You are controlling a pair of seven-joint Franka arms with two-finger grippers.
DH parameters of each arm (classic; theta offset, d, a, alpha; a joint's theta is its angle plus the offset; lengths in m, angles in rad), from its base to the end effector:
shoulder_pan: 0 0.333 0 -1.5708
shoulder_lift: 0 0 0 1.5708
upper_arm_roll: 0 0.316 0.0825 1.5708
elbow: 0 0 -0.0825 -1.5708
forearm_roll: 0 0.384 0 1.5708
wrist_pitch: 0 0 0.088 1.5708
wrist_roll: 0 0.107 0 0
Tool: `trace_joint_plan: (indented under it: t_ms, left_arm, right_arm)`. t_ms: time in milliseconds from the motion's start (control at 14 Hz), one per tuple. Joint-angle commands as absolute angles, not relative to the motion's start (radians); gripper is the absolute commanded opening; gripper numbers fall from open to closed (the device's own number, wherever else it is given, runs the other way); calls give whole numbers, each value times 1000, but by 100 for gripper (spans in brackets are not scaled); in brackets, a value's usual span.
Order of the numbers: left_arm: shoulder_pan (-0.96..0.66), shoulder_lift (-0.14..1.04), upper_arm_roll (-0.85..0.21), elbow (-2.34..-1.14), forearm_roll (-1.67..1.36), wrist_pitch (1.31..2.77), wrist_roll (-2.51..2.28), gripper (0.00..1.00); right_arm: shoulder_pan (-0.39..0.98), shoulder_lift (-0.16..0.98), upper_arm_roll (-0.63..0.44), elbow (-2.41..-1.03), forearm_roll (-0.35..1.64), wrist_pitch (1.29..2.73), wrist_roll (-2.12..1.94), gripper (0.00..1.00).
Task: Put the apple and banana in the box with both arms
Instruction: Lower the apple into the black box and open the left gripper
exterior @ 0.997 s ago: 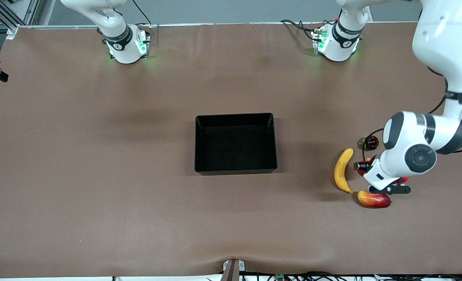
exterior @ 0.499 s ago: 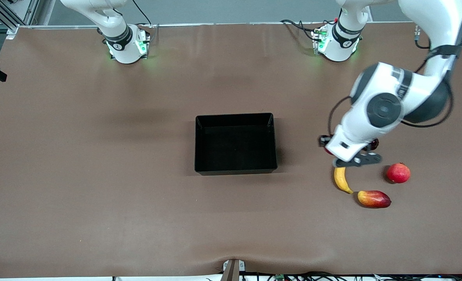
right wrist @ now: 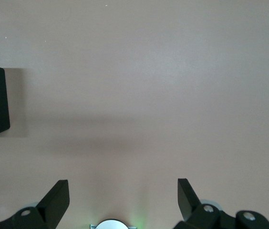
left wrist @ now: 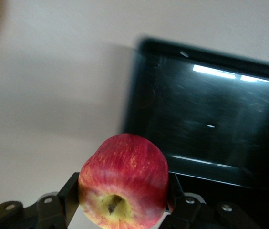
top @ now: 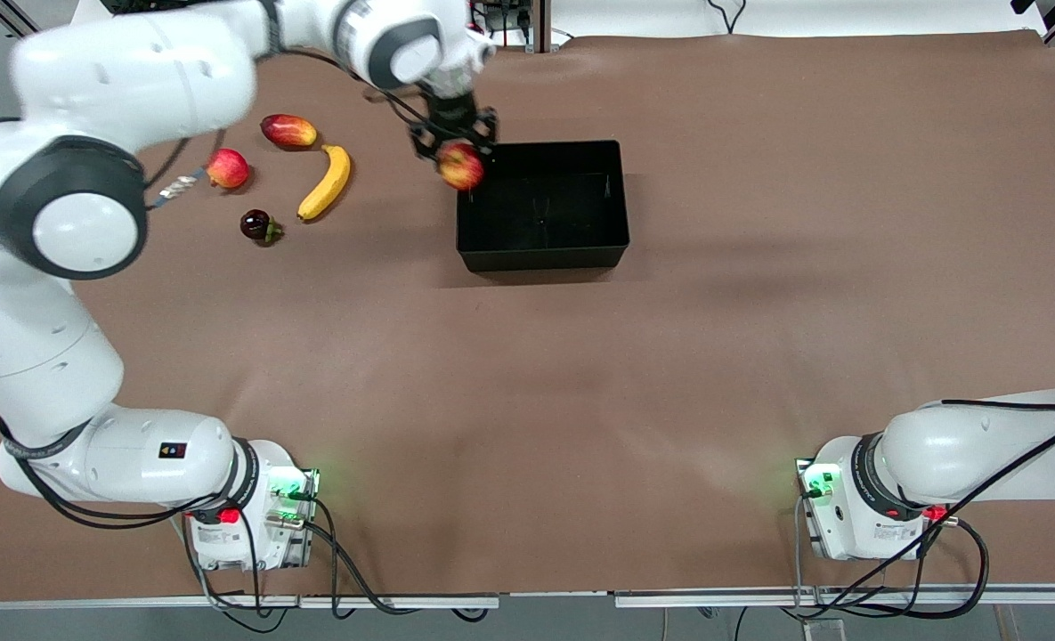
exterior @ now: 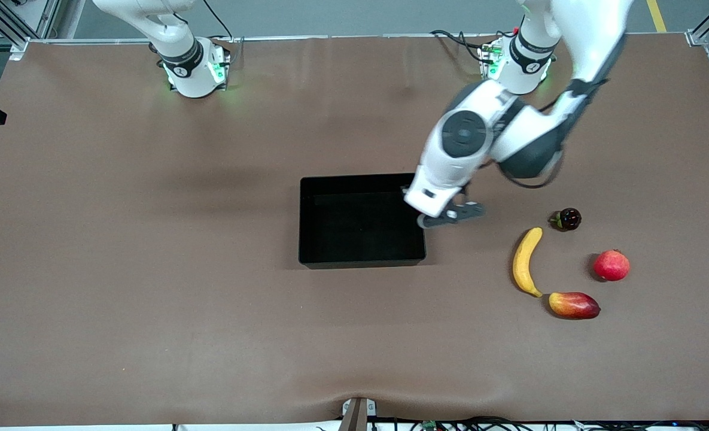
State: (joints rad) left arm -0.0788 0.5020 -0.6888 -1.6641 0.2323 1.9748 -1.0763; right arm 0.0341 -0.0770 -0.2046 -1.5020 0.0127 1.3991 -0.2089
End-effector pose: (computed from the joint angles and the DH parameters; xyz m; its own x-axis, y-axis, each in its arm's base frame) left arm 0.5157 -0.4050 0.3631 0.9591 0.2545 -0.1238 0.2553 -0.9668 -0.0092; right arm 0.5036 -0.0904 0.6818 0.9989 0.0415 -0.0210 0.0408 -0.9986 -0.0333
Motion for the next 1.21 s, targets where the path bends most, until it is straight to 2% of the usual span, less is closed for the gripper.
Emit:
trace_joint_plan:
  t_ms: [0, 285, 570, 1069, 1140]
  left_arm:
    - [-121, 615, -686, -1614, 250, 2057, -1161, 0]
    - [-264, 699, -595, -1597, 382, 2072, -1241, 0]
    - [-270, 753, -595, -1588, 414, 2074, -1215, 0]
    - [-268, 779, -594, -1589, 408, 2074, -1190, 0]
    - [-264, 784, -594, -1589, 403, 2074, -1187, 14]
  right_arm:
    - [26, -72, -198, -1480, 0, 1382, -224, 100]
    - [25, -72, -198, -1480, 0, 1382, -224, 100]
    - [23, -72, -199, -1482, 0, 1382, -224, 100]
    - [23, -71, -199, -1480, 0, 1350, -221, 100]
    - [23, -71, -199, -1482, 0, 1350, -221, 100]
